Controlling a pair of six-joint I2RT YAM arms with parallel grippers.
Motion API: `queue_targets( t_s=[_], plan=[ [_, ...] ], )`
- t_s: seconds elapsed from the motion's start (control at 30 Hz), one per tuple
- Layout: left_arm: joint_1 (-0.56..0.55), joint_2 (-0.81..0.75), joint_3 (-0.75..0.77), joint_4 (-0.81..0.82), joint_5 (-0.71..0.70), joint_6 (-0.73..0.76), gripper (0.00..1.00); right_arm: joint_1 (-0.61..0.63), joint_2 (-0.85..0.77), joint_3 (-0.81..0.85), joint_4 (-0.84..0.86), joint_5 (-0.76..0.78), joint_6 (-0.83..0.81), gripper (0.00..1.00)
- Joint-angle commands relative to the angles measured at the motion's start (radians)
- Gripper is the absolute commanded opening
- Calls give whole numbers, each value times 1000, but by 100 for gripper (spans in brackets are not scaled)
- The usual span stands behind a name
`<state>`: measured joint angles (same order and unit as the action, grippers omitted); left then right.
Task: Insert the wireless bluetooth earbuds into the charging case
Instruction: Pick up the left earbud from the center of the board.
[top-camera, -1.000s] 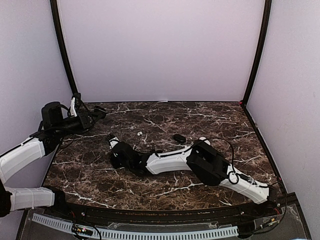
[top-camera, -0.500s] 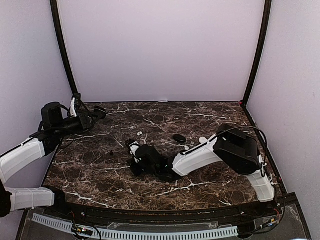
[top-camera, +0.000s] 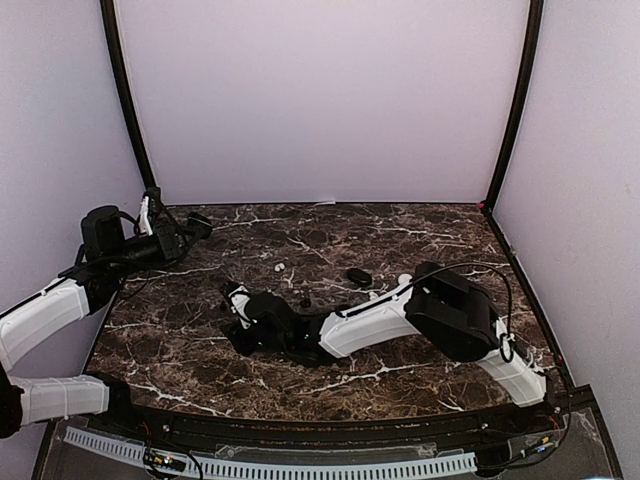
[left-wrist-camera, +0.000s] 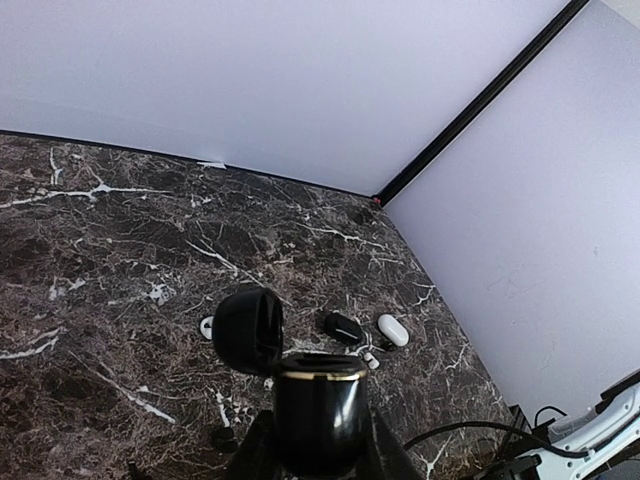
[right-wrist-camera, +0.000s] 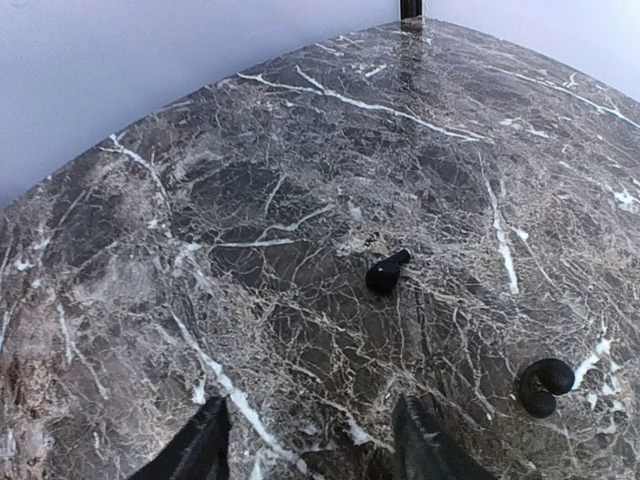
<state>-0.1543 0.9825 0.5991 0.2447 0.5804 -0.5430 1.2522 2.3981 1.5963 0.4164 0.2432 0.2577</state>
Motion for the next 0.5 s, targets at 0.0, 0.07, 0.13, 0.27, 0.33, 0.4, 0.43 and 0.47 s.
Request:
queue_targets(
  t_s=[0.0,0.07,0.13,0.27,0.33,0.4,0.43,0.47],
  plan=[
    [4,-28,-16,14,2,9,19,9,94,123,-55,13,-27,61],
    [5,-28,-15,16,-2,10,19,8,135,183,-80,27,-34,64],
    [5,-28,-15,19,-5,11,19,7,176,253,-112,36,-42,67],
    [7,-28,-13,21,-6,11,19,-3,260,397,-188,42,-38,69],
    [6,-30,-16,21,-7,13,19,-11,302,460,-222,51,-17,69],
    [6,-33,-18,23,-8,12,19,-19,325,503,-245,60,2,69],
    [6,-33,-19,24,-7,12,19,-22,330,513,-250,65,11,69],
    [6,-34,-18,25,-8,12,19,-25,335,516,-249,69,16,69]
  ],
)
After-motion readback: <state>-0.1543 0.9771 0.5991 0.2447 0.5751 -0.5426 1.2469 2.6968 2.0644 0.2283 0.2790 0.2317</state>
